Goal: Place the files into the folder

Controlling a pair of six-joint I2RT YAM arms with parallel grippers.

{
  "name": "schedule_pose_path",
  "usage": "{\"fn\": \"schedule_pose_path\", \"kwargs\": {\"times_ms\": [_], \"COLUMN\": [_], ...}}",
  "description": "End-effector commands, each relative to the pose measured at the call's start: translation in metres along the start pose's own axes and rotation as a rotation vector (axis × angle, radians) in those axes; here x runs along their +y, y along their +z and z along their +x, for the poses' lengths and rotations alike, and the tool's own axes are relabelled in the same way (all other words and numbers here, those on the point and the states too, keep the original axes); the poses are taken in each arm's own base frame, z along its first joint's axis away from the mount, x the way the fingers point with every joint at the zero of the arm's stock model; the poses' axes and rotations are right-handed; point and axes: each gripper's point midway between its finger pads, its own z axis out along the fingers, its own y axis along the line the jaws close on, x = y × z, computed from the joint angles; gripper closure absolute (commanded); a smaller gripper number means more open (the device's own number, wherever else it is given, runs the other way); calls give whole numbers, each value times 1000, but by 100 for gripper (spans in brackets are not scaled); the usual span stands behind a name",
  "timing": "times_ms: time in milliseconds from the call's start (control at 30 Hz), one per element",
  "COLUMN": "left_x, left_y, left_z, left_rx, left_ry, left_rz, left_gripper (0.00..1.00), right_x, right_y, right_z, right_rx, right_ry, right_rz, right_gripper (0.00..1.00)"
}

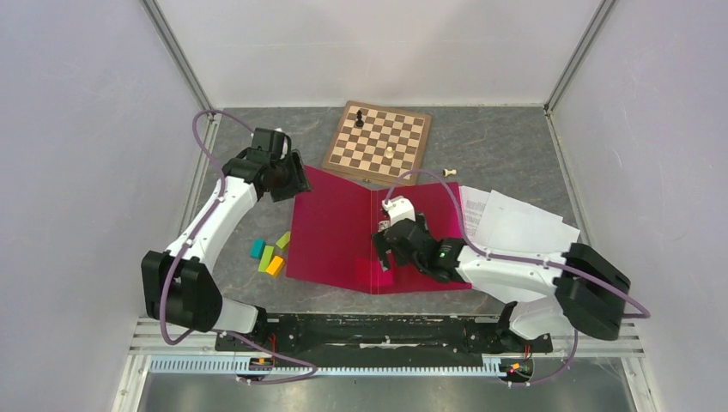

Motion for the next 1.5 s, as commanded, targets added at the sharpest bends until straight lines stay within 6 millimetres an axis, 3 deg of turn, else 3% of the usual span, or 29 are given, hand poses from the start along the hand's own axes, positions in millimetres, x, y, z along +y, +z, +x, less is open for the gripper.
{"fn": "schedule_pose_path", "kwargs": {"times_ms": [0,133,233,400,500,733,967,1133,1333,1467], "left_x": [-4,-12,-36,-98,-116,-88,-60,-30,-14,-12], "left_y": [-26,-48,-60,-56,-40,27,68,76,77,72], "left_z": [-35,-53,-56,-23,7,79,129,146,170,180], "left_rx": [-88,-139,-154,-73,0,126,210,191,215,223], "left_ry": [64,85,101,159,114,9,-20,-54,-94,-103], "left_rz": [-25,-25,29,142,189,129,55,-26,-41,-33], "left_gripper": [38,38,38,42,50,68,80,85,96,98], "right_x": [16,11,4,2,4,-11,1,10,20,29], "right_y": [16,27,34,47,55,54,55,58,63,66], "right_z": [-28,-23,-20,-14,-5,7,24,35,40,40], "right_rx": [-40,-14,10,45,80,90,101,114,123,135], "right_ry": [-3,-2,12,-10,-5,58,58,54,18,-13], "right_rz": [-9,14,33,49,50,25,-79,-140,-200,-242], "right_gripper": [5,4,4,4,4,7,23,38,49,54]}}
